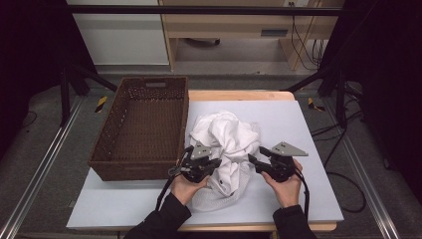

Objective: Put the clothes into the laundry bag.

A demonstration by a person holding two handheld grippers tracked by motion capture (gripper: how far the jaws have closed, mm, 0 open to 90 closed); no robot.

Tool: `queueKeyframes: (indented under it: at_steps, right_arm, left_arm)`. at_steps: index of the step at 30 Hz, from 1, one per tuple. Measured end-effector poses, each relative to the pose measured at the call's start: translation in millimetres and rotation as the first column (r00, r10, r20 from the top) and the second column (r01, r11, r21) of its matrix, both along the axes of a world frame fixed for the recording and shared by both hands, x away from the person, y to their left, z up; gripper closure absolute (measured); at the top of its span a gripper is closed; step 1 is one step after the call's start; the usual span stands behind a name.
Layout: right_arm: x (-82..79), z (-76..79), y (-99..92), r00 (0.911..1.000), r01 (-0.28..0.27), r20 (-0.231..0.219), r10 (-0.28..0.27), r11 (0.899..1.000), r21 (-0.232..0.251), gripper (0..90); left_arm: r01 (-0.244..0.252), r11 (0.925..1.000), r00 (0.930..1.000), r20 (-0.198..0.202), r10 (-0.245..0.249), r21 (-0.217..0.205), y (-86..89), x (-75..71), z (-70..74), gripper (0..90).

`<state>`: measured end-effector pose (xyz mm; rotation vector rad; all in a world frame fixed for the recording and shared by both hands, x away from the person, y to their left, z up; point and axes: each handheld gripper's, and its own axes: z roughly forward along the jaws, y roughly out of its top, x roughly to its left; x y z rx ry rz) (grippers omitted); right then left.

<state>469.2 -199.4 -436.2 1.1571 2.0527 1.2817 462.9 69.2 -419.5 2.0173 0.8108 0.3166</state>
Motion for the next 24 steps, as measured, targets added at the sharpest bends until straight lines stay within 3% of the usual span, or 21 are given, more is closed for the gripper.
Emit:
queueKeyframes:
  at_steps: [2,4,5,7,8,11,13,16,18,21,23,24]
  right_arm:
    - [10.1,-9.7,12.6,0.9991,-0.022,-0.036,0.022,1.0,-0.014,44.8]
    - [17.5,-17.7,27.8,0.9981,-0.034,-0.052,0.031,0.998,-0.057,46.0]
    - [20.6,-20.0,34.2,0.9982,-0.034,-0.053,0.029,0.996,-0.083,51.6]
    - [23.1,-19.8,39.8,0.9996,-0.013,-0.028,0.01,0.993,-0.114,74.1]
    - [22.4,-16.9,37.8,0.9998,0.002,-0.02,-0.004,0.995,-0.103,83.0]
    - [11.5,-1.4,27.4,1.0,0.006,0.002,-0.006,0.999,-0.046,85.9]
    - [-3.2,11.7,18.4,0.9985,-0.043,0.036,0.043,0.999,0.006,85.9]
    - [-32.5,28.4,13.8,0.984,-0.154,0.097,0.15,0.987,0.038,85.8]
    - [-49.2,32.7,18.3,0.9685,-0.229,0.108,0.224,0.973,0.039,85.7]
    - [-59.3,25.3,37.3,0.9472,-0.313,0.078,0.311,0.949,0.02,85.6]
    - [-54.9,15.5,52.8,0.9413,-0.334,0.047,0.334,0.942,-0.013,85.6]
    - [-50.0,10.5,59.5,0.9433,-0.33,0.031,0.331,0.944,-0.025,85.6]
  left_arm:
    - [-0.004,1.0,1.0,0.001,0.004,0.002,2.0,0.2,0.8,88.2]
    - [-0.01,0.9999,1.0,0.001,0.01,0.007,3.9,0.2,1.8,88.2]
    - [-0.015,0.9999,0.9999,0.001,0.015,0.007,4.6,0.0,2.3,88.2]
    - [-0.018,0.9998,0.9998,0.0,0.018,0.006,7.0,0.2,3.9,88.2]
    - [-0.02,0.9998,0.9998,0.002,0.02,0.002,8.3,0.4,4.6,88.1]
    - [-0.031,0.9995,0.9995,0.002,0.031,0.0,12.1,2.1,7.7,88.1]
    - [-0.037,0.9993,0.9993,-0.008,0.037,-0.008,14.2,4.3,10.1,88.1]
    - [-0.044,0.9989,0.999,-0.011,0.043,-0.016,14.7,5.9,15.8,88.1]
    - [-0.041,0.999,0.9992,-0.004,0.041,-0.015,12.6,5.4,21.1,88.2]
    - [-0.029,0.9996,0.9995,0.012,0.029,-0.004,5.3,1.9,29.8,88.2]
    - [-0.016,0.9998,0.9995,0.029,0.015,0.016,0.2,-1.7,34.6,88.3]
    - [-0.011,0.9998,0.9992,0.037,0.011,0.015,-2.4,-3.7,36.3,88.3]
